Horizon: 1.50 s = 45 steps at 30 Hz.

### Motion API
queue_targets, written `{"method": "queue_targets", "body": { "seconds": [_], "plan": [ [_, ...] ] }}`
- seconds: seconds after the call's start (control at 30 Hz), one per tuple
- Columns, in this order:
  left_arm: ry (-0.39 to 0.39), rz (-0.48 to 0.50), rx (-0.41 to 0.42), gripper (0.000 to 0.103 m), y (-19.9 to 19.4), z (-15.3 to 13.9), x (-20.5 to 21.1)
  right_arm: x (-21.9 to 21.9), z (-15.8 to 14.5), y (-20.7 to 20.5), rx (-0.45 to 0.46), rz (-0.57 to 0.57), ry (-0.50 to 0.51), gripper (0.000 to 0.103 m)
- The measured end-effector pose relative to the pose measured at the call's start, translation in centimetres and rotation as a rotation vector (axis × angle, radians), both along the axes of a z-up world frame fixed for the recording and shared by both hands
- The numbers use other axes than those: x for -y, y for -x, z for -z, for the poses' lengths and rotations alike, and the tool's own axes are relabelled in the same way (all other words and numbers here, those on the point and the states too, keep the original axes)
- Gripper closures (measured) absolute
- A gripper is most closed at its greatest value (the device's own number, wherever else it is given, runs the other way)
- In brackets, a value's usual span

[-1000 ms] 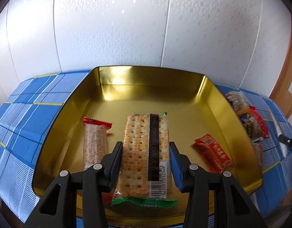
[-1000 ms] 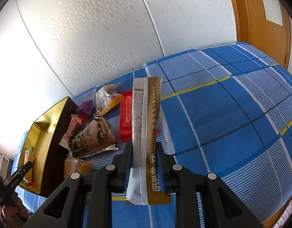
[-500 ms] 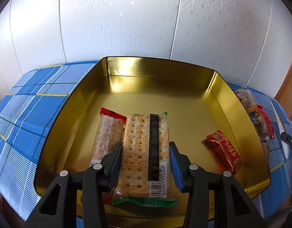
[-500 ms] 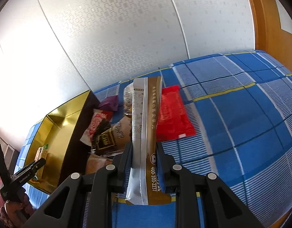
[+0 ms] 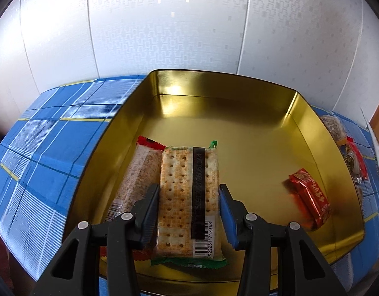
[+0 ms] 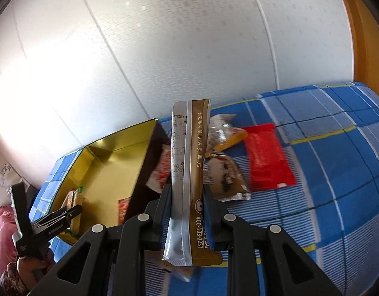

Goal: Organize snacks
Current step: 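Carry the cracker pack into the tray with the left gripper and release it, then lower the white-brown stick pack into the tray and open the right gripper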

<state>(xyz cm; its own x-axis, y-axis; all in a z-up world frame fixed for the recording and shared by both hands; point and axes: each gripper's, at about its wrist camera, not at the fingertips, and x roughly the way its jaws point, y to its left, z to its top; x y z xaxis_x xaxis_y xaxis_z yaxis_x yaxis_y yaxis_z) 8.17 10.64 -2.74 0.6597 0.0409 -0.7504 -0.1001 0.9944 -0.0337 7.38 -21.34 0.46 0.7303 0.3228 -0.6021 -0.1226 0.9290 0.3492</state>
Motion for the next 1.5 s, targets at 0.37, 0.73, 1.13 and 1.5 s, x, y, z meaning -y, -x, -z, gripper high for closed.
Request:
{"method": "queue_targets", "body": {
  "seconds": [0.37,0.73,1.13,1.5],
  "plan": [
    [-0.066,-0.033,-0.019,0.054,-0.1,0.5,-0.3,-4.5,-0.6,0.5,0.053,-0.094,0.022,0.080],
    [0.075,-0.006,0.071,0.033,2.1,-1.5,-1.1,-8.7,0.0,0.4,0.059,-0.194,0.050,0.080],
    [0.057,0.018,0.124,0.029,4.1,-2.4,-0.8,-13.3,1.5,-0.2,0.025,-0.271,0.072,0.080],
    [0.059,0.022,0.128,0.029,4.5,-2.5,-0.8,-15.3,3.1,-1.7,-0.020,-0.276,0.057,0.089]
  ]
}}
